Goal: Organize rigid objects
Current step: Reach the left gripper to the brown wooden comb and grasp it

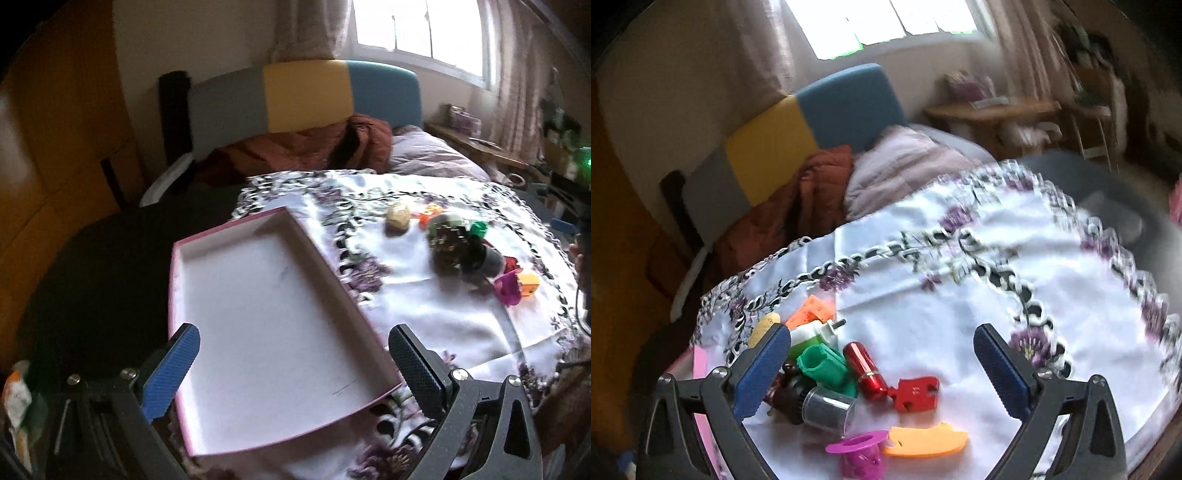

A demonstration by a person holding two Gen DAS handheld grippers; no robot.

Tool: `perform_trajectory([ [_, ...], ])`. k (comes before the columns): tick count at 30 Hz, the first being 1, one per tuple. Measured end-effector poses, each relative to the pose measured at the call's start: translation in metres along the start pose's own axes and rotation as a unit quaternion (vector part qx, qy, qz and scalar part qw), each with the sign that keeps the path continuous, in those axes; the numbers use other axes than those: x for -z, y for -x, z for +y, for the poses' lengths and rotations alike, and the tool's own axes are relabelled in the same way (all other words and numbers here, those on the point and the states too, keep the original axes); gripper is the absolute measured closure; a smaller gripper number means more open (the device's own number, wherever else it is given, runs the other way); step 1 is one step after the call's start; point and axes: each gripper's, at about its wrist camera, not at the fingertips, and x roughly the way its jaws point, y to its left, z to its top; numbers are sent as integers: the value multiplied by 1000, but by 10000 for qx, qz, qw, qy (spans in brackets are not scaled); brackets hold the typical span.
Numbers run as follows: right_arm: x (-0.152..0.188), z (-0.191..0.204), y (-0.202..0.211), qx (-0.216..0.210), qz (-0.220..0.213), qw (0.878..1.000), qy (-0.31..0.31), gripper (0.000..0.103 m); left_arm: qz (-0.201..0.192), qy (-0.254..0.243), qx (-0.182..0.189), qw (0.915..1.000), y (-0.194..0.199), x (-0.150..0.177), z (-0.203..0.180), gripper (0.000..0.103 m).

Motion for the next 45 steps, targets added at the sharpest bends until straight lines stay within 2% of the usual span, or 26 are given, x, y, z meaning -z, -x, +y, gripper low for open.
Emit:
perform_trajectory([
  [4,1,-10,1,-134,10,9996,-236,2,115,-116,403,9991,-15,-12,-21,0],
  [10,-1,-16,-3,-243,107,9987,-440,2,448,-177,1094,9928,-41,-33,-55,0],
  [16,-1,-21,-5,-256,169,9981,-536,2,794,-238,1408,9866,-66,-52,-87,0],
  [20,-1,-23,-4,-250,167,9977,-613,2,1231,-27,1912,9738,-86,-61,-104,1],
  [23,-1,-23,-5,-280,202,9974,-629,2,1403,-70,2067,9683,-101,-71,-119,2],
  [26,-1,-22,-7,-303,252,9973,-613,2,1457,-59,2145,9658,-118,-83,-130,8],
  [28,-1,-22,-8,-332,281,9972,-608,2,1426,148,2288,9629,-128,-89,-129,11],
  [30,0,-22,-10,-354,337,9970,-604,2,1447,589,2343,9595,-140,-96,-124,11],
  [32,0,-22,-11,-381,378,9967,-609,2,1544,911,2447,9529,-153,-101,-122,14],
  [37,1,-22,-11,-416,398,9965,-614,2,1770,1016,2337,9506,-182,-107,-136,16],
  [41,1,-21,-13,-410,430,9965,-584,2,2106,1136,2525,9376,-207,-101,-148,16],
  [42,1,-21,-13,-400,438,9966,-573,2,2180,1140,2596,9339,-211,-98,-151,19],
  [43,1,-21,-13,-392,445,9966,-566,2,2117,1177,2650,9333,-211,-96,-150,28],
  [44,1,-21,-14,-385,454,9967,-556,2,2080,1186,2656,9339,-210,-97,-149,42],
  [45,1,-21,-14,-382,469,9967,-543,2,2133,1168,2642,9333,-210,-96,-148,44],
])
